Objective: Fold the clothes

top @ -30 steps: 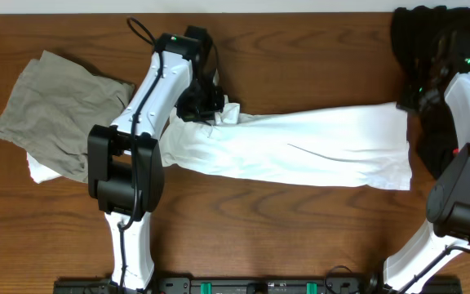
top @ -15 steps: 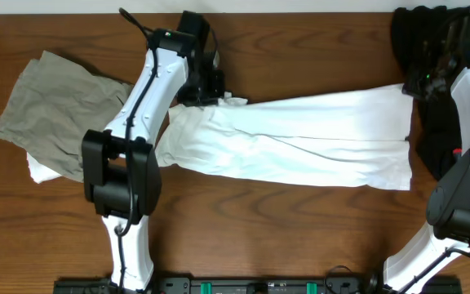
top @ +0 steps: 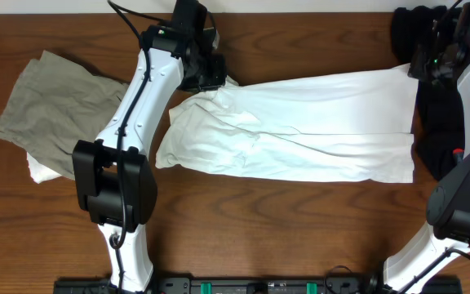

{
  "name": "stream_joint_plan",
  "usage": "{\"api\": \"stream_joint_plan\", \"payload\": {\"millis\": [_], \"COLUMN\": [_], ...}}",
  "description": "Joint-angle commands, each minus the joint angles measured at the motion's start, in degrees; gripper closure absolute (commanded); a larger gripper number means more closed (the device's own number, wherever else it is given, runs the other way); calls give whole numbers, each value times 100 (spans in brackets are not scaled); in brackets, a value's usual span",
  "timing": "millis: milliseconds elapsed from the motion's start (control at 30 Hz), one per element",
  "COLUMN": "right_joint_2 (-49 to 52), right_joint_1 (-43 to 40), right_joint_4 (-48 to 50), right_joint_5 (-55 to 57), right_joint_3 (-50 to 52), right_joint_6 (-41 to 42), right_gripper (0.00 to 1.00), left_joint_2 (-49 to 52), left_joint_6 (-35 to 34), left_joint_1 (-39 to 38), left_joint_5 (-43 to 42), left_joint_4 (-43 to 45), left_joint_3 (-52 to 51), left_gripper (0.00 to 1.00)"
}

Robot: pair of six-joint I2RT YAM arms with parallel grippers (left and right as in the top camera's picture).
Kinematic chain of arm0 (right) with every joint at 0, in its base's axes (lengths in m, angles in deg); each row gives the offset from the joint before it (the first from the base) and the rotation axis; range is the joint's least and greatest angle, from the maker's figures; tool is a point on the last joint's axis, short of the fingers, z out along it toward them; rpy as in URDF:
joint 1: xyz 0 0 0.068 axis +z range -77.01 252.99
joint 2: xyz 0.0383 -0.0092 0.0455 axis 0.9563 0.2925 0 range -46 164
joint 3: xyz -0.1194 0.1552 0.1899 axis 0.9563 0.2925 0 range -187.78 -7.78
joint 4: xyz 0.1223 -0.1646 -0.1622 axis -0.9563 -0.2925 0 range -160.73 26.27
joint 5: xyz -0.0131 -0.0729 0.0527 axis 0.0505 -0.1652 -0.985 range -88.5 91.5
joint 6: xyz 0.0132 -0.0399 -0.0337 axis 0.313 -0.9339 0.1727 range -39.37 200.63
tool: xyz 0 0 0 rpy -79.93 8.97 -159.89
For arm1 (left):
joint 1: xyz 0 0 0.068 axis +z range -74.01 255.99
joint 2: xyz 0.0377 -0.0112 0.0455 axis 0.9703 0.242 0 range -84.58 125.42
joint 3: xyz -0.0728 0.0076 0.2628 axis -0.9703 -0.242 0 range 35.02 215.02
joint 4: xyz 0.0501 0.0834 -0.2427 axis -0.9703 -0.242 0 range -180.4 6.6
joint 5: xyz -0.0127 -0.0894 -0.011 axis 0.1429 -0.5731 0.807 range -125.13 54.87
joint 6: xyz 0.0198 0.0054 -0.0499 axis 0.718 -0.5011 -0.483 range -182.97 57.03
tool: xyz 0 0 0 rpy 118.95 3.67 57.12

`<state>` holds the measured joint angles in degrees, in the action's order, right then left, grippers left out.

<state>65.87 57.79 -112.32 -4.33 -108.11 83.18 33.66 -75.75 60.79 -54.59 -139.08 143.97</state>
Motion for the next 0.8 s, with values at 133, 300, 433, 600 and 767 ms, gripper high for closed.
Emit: {"api": "stream_joint_plan", "payload": {"millis": [133, 300, 433, 600, 767], "right_joint_2": [-98, -98, -96, -96, -96], "right_joint_1": [-26, -35, -52, -63, -66], "right_joint_4": [-651, -1381, -1652, -1650, -1386], "right_joint_5": [396, 920, 1134, 1143, 1165], "right_joint_3": [-125, -114, -63, 260, 798], "right_joint_6": [-9, -2, 0, -2, -2], "right_gripper": [99, 99, 99, 99, 99], "left_joint_2": [-63, -61, -61, -57, -57], "left_joint_6": [-111, -109, -107, -105, -105], "left_joint_1": [13, 4, -83, -249, -348], "left_joint_5": [-348, -348, -345, -341, -341], "left_joint_4": [-553, -1145, -1375, -1340, -1305], "left_joint_3": [122, 105, 11, -234, -389], "left_gripper": [94, 94, 94, 94, 94]}}
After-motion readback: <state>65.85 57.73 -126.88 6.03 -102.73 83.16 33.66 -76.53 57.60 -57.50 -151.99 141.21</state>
